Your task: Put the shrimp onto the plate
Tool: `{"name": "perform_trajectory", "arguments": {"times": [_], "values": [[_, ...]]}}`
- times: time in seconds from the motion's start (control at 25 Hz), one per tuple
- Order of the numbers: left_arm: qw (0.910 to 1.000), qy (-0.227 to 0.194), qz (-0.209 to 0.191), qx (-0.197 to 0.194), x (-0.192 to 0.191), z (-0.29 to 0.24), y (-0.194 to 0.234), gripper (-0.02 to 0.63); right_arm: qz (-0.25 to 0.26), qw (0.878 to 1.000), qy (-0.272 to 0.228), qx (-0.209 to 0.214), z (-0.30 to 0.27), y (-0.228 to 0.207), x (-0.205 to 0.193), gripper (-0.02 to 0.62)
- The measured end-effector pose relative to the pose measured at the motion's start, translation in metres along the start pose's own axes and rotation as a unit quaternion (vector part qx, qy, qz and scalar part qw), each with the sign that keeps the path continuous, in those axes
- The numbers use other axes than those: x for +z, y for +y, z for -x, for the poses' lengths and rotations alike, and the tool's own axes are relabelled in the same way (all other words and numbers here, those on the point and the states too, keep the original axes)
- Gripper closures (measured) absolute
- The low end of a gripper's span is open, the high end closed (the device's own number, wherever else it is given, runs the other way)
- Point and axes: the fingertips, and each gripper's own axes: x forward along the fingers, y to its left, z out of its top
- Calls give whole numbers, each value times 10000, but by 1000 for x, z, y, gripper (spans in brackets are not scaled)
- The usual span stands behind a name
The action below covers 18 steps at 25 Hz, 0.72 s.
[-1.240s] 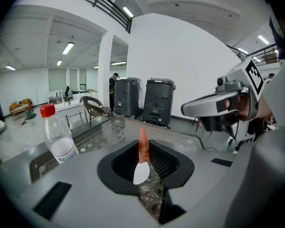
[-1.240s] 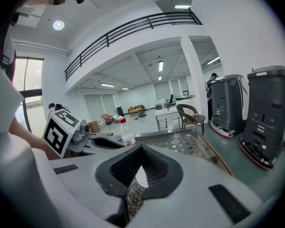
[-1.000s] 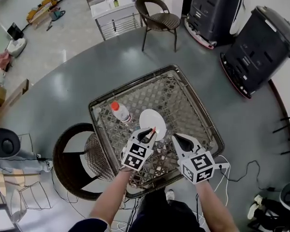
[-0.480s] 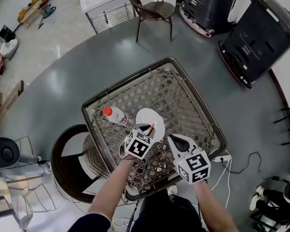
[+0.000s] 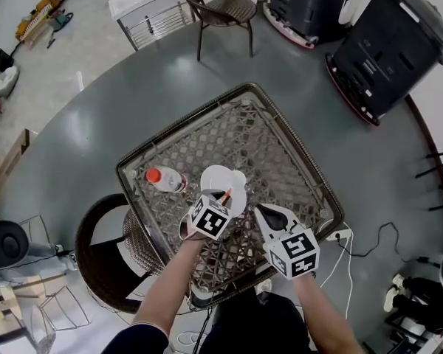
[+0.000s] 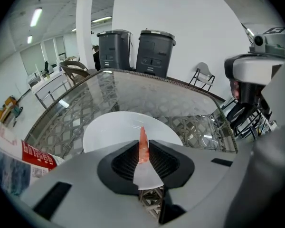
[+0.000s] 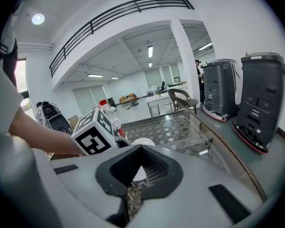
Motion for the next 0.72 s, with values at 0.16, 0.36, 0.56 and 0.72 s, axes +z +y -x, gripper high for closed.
{"name": "perform_trajectory", "arguments": {"times": [0.16, 0.36, 0.56, 0.72], "values": [[9999, 110, -51, -55, -5, -7, -2, 537, -58, 9999, 30, -78, 3, -4, -5, 591], [9999, 99, -77, -59, -3, -11, -2, 537, -98, 9998, 17, -175, 7, -10, -8, 591], [9999, 110, 36, -66, -4, -8, -5, 537, -102, 9998, -23, -183, 13, -8, -5, 591], [9997, -182, 164, 80, 1, 9, -7, 537, -45, 9998, -120, -139, 19, -6, 4, 591]]}}
